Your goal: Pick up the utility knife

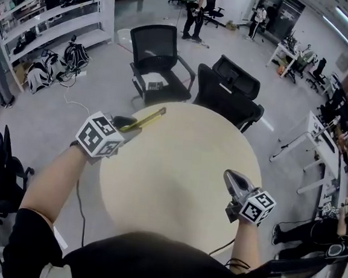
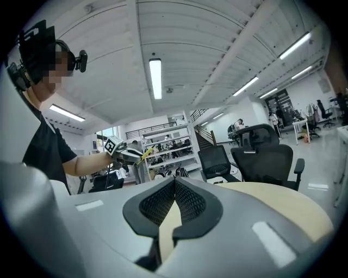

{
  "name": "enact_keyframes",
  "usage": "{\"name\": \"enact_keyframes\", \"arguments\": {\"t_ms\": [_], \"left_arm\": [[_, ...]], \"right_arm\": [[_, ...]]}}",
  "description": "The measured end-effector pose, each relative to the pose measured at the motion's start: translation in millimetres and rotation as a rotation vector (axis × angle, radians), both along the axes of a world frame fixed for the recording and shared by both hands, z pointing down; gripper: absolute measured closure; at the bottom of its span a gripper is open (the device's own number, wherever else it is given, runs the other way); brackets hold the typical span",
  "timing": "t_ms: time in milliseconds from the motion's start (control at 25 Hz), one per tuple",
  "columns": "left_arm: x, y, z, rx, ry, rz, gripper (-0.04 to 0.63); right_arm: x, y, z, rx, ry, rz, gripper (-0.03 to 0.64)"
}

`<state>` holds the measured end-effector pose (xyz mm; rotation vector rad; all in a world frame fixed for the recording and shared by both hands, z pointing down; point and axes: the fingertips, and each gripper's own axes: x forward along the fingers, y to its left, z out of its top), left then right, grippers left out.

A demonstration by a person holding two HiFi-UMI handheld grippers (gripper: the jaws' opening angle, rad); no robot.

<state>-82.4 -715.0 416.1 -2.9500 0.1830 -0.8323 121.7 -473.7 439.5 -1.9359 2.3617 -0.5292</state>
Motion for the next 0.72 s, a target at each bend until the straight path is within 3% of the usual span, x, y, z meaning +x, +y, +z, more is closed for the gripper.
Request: {"name": "enact_keyframes", "arguments": {"t_ms": [360, 720], "left_arm": [[-134.6, 60.9, -17.1, -0.056, 0.15, -0.09, 0.48], [-156.1, 151.2, -57.3, -0.043, 0.289, -0.219, 0.48]], "right_arm": [[-86.8, 43.8, -30.7, 0.054, 0.029, 0.023, 0.601], [-81.1, 85.5, -46.3, 0.077, 0.03, -0.106, 0.601]]}}
